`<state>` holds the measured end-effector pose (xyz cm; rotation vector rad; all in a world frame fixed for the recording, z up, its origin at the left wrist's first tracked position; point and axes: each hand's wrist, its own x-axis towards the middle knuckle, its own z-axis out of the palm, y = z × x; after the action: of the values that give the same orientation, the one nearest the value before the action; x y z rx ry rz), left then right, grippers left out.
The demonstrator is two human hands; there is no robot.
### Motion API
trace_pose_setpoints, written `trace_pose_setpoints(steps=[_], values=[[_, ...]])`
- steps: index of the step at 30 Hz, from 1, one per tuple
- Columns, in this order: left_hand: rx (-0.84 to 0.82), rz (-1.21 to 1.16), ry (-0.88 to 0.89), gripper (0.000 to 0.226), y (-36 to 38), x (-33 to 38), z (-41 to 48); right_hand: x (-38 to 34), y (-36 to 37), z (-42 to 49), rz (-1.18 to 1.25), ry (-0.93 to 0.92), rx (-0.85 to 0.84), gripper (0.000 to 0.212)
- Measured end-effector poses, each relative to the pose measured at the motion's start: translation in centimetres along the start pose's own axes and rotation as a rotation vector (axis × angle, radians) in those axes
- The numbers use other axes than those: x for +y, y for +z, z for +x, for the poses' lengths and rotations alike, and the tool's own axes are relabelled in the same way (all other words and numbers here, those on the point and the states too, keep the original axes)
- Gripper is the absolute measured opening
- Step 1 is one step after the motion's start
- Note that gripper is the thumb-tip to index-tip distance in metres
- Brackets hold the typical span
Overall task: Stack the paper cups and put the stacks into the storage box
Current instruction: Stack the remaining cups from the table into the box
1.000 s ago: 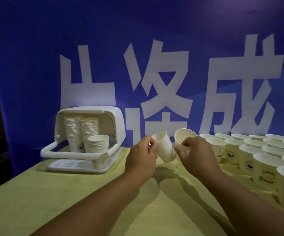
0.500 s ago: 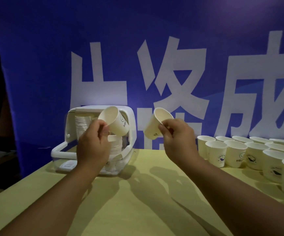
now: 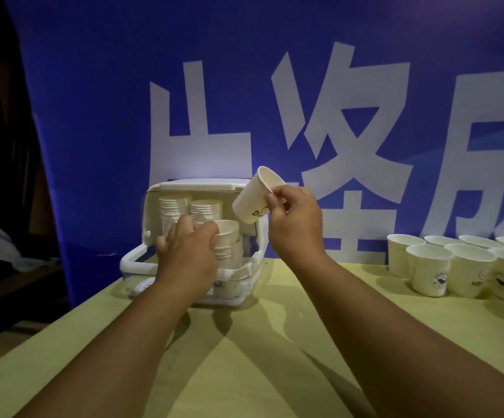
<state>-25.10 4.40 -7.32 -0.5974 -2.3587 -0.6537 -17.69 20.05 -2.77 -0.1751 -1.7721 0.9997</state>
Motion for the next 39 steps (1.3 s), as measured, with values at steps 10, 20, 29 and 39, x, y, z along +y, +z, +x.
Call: trace_pose_setpoints(steps=[10,20,29,39], values=[[-0.013,-0.269,0.007,0.018,0.1,0.5,-0.6,-0.1,1.2,-1.0,-0.203,-0.131,-0.158,0.013],[0.006,-0.25,0.067,0.104,0.1,0.7,-1.0,0.0,1.3,-1.6,-0.489,-0.3,-0.378,0.017],[-0.007,-0.145,0.028,0.048,0.7,0.3,-1.0,2.3,2.0,-2.9,-0.27,-0.118,-0.583,0.052],[0.024,-0.178,-0.016,0.035,0.2,0.6,-1.4,3.9,2.3,-3.4,-0.316,-0.137,-0.551,0.048]])
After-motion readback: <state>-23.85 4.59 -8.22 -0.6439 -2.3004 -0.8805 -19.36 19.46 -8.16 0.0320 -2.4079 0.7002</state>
